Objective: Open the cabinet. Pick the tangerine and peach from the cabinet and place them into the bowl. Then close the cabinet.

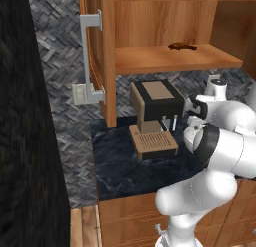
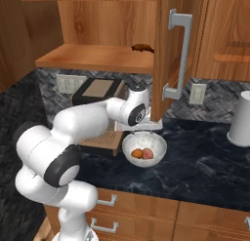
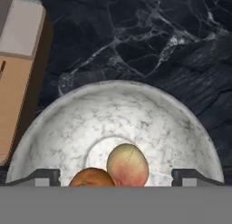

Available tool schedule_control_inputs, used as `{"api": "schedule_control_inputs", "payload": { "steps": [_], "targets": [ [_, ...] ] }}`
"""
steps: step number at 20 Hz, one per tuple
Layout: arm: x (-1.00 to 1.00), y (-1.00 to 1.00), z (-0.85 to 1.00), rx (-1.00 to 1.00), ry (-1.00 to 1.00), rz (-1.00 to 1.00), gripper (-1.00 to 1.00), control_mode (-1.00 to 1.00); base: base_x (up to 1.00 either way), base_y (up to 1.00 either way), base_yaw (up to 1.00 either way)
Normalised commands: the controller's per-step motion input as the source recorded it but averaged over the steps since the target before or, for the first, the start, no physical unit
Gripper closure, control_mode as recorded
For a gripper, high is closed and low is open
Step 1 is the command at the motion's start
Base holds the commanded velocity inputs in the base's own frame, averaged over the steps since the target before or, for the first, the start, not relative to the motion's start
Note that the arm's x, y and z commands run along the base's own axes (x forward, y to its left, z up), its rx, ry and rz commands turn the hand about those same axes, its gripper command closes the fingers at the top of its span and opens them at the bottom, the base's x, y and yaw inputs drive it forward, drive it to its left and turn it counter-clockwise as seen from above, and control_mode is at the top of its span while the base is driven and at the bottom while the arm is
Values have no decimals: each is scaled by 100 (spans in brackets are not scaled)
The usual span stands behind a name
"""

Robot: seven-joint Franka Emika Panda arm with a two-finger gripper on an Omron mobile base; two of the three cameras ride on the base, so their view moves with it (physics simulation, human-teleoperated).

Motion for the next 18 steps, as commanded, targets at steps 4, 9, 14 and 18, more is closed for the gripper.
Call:
{"api": "schedule_control_inputs", "payload": {
  "steps": [4, 9, 14, 18],
  "targets": [
    [-49, 0, 95, -1, -18, 0, -100, -100, 0, 0, 0],
    [-92, 2, 97, -4, -28, 0, -100, -100, 0, 0, 0],
    [-78, 47, 100, -17, -36, -7, -100, -100, 0, 0, 0],
    [-97, 32, 96, -15, -36, -13, -100, -100, 0, 0, 0]
  ]
}}
